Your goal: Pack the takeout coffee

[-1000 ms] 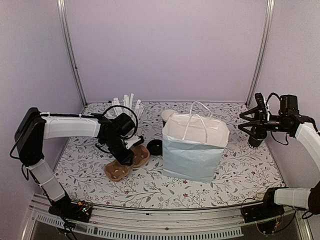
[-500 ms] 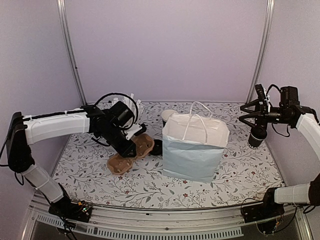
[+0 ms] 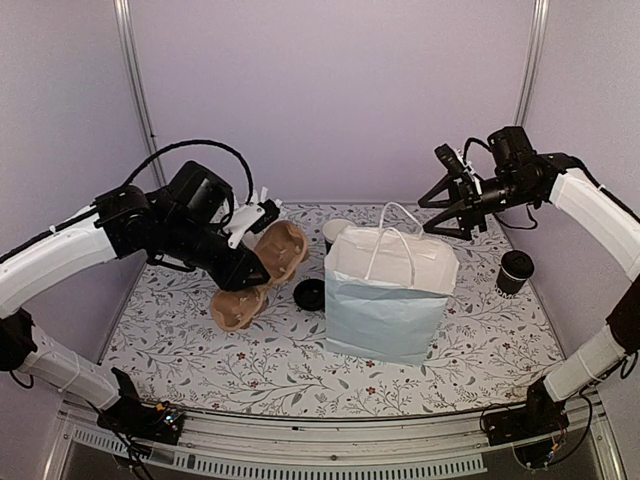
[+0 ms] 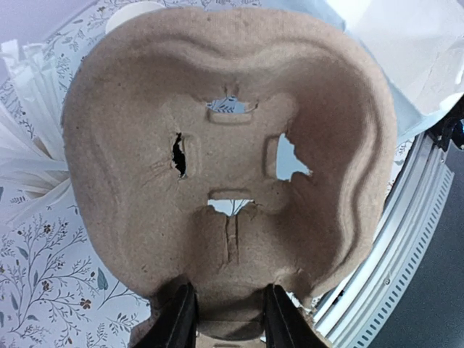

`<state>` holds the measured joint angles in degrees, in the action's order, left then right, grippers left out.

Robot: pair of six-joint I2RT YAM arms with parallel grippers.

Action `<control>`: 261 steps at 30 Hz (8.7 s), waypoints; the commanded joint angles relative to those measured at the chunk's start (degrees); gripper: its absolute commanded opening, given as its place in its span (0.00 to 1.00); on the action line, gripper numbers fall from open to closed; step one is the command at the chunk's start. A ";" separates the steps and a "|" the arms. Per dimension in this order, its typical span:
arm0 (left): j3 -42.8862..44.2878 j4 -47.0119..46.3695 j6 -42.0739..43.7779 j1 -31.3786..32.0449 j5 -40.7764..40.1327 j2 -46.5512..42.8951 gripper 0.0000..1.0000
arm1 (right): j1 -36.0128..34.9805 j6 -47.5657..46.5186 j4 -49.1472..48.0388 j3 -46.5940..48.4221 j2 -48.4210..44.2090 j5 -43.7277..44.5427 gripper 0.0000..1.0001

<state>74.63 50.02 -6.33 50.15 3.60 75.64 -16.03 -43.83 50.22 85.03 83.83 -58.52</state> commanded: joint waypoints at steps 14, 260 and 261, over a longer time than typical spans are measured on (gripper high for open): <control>14.80 -8.20 3.93 2.75 0.95 -0.85 0.34 | -10.68 3.45 5.98 7.84 5.25 7.72 0.72; 39.98 15.46 3.35 14.98 -0.95 31.43 0.64 | -8.40 -1.81 2.64 -9.03 -3.77 3.57 0.84; 40.10 15.46 3.37 15.08 -0.99 31.09 0.64 | -8.40 -1.66 2.47 -9.15 -3.80 3.30 0.84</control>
<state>112.88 64.03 -1.98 64.53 4.25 109.93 -24.32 -45.23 52.47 74.74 81.23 -54.57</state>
